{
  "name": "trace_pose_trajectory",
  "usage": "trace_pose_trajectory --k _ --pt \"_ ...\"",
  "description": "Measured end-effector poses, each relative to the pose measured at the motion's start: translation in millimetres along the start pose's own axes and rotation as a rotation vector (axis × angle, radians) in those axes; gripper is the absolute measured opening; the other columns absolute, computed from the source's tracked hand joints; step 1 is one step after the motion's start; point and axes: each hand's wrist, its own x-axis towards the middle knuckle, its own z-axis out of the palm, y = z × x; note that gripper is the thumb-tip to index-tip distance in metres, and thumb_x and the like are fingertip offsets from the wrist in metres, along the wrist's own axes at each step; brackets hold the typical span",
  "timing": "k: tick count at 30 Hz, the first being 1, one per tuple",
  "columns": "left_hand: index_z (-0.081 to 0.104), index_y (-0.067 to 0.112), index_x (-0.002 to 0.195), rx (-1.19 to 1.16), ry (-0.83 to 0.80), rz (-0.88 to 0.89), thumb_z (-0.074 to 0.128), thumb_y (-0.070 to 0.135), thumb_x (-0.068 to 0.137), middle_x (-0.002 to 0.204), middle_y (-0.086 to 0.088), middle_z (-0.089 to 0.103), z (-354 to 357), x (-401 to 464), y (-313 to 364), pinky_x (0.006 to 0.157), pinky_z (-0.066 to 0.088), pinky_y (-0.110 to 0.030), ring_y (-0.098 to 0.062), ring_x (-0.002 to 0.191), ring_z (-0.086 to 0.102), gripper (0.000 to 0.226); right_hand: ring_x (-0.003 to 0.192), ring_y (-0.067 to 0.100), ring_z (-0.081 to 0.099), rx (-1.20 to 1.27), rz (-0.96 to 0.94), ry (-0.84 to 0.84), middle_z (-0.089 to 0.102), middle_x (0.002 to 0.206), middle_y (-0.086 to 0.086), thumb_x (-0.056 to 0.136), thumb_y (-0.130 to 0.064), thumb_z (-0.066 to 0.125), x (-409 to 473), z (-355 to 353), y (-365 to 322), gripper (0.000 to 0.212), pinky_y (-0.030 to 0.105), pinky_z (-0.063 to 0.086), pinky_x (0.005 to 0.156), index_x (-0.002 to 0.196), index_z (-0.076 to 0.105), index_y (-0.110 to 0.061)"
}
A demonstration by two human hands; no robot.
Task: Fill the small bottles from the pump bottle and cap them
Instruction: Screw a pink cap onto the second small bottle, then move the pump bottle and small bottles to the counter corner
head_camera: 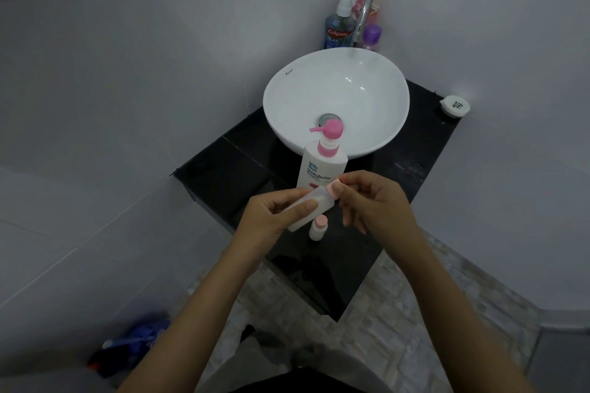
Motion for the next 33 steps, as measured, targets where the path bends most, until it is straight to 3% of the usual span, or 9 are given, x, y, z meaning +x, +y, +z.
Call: trace_pose_trajectory --k 7,13,22,29,33 --pt "0.067 0.007 0.112 -0.015 0.002 -0.023 0.063 0.010 0.084 0.089 0.012 0.073 -3 4 0 0.063 0.049 -0.006 0.007 0.080 0.067 0.028 0.056 0.030 0.053 0.094 0.012 0.000 0.066 0.075 0.024 0.091 -0.021 0.058 -2 0 0 0.016 0.018 0.042 0.041 0.100 0.067 -0.012" --pt "0.069 0.012 0.109 0.016 -0.008 -0.039 0.065 0.013 0.082 0.100 0.005 0.072 -11 7 -3 0.066 0.050 -0.008 0.003 0.085 0.067 0.027 0.043 0.005 0.051 0.119 0.034 -0.003 0.065 0.069 0.017 0.090 -0.020 0.060 -5 5 -2 0.017 0.014 0.042 0.041 0.104 0.068 -0.012" --pt "0.067 0.012 0.109 0.103 -0.072 -0.012 0.067 0.007 0.079 0.095 0.010 0.068 -21 6 -9 0.064 0.049 -0.005 0.009 0.081 0.066 0.030 0.043 0.000 0.053 0.062 0.039 0.047 0.064 0.068 0.006 0.091 -0.019 0.060 -4 22 8 0.020 0.008 0.040 0.044 0.106 0.068 -0.008" --pt "0.066 0.023 0.108 0.395 -0.119 -0.007 0.076 0.025 0.074 0.097 0.003 0.069 -29 25 -31 0.074 0.054 -0.023 -0.011 0.087 0.065 0.035 0.064 0.002 0.062 -0.123 -0.002 0.062 0.064 0.082 -0.005 0.087 -0.027 0.065 2 29 16 0.035 0.010 0.052 0.063 0.121 0.058 -0.026" --pt "0.066 0.025 0.103 0.494 -0.101 -0.036 0.078 0.021 0.072 0.095 0.013 0.068 -31 40 -52 0.076 0.050 -0.019 -0.002 0.089 0.063 0.034 0.062 0.006 0.059 -0.188 0.029 0.135 0.066 0.083 -0.001 0.086 -0.025 0.065 0 21 22 0.028 0.018 0.052 0.065 0.114 0.062 -0.024"
